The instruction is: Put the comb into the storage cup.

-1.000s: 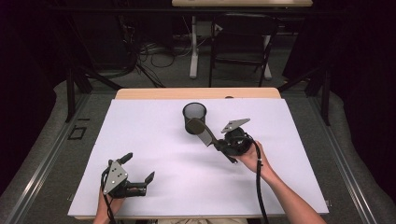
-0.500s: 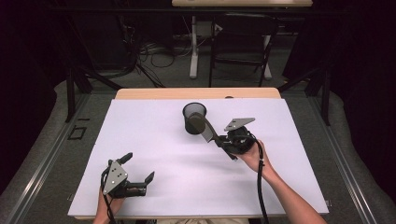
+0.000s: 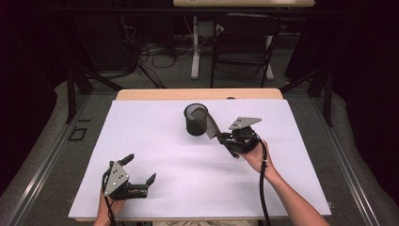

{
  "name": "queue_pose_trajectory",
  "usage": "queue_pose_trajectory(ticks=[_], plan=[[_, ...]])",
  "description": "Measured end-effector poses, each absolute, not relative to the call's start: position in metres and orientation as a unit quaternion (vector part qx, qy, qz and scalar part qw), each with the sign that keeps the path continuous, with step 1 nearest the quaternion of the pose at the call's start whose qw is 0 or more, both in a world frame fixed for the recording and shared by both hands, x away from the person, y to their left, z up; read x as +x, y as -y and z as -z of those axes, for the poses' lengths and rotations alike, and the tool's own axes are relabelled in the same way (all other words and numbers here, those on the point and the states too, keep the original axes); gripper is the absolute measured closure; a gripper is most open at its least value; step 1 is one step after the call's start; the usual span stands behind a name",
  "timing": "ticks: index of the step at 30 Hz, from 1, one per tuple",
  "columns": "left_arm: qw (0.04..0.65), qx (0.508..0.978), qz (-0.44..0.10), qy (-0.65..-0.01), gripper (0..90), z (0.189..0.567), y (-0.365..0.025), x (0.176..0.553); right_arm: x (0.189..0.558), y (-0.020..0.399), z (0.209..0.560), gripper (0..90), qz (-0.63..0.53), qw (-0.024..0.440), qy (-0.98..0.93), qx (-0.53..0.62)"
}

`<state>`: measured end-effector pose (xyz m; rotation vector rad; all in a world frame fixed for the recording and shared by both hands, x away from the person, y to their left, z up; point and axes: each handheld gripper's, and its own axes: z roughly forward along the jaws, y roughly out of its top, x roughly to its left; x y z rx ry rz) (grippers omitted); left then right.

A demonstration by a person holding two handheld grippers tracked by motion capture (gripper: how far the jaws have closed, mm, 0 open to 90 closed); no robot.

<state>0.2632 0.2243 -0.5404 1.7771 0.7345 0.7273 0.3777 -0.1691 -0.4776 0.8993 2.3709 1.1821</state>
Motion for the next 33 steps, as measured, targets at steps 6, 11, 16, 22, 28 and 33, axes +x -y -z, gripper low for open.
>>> queue_pose_trajectory(ticks=[6,11,16,22,28,33], plan=[[0.516,0.739,-0.302,-0.308,0.4,0.5408,-0.2244,0.2642,0.3784,0.1705,0.4768,72.5,-0.422,0.175,-0.83,0.318],[0.516,0.741,-0.303,-0.305,0.4,0.5406,-0.2237,0.2635,0.3792,0.1731,0.4754,72.5,-0.426,0.184,-0.826,0.32],[0.516,0.74,-0.302,-0.308,0.4,0.5409,-0.2245,0.2643,0.3796,0.1753,0.4728,72.6,-0.433,0.191,-0.82,0.321],[0.516,0.741,-0.303,-0.306,0.4,0.5409,-0.2237,0.2638,0.3805,0.177,0.4701,72.5,-0.439,0.2,-0.814,0.323],[0.515,0.741,-0.302,-0.306,0.4,0.541,-0.2232,0.2639,0.3825,0.1777,0.4691,72.6,-0.442,0.203,-0.811,0.326],[0.515,0.741,-0.303,-0.306,0.4,0.5408,-0.2238,0.264,0.3837,0.177,0.4676,72.5,-0.445,0.208,-0.808,0.326]])
